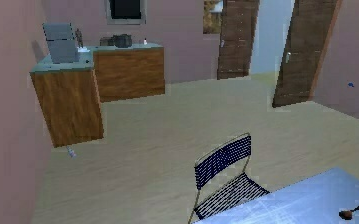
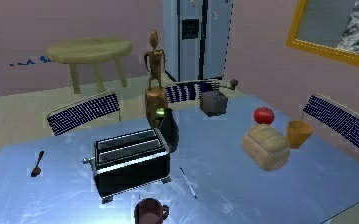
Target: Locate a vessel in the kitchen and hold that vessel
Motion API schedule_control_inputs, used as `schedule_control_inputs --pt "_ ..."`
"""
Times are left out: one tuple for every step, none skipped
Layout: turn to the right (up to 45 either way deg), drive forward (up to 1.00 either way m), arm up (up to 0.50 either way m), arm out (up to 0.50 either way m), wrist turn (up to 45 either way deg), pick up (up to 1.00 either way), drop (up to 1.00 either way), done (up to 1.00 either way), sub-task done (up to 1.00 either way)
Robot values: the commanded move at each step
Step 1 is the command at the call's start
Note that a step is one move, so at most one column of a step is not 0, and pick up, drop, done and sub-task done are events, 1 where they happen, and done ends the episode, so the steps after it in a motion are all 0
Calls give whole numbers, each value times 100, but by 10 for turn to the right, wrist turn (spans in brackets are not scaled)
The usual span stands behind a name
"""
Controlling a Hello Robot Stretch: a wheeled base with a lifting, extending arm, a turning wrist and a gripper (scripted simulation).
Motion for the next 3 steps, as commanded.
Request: schedule_control_inputs --pt "0 0 28 0 0 0 0 0 0" --pt "0 0 0 8 0 0 0 0 0" --pt "0 0 0 0 450 0 0 0 0"
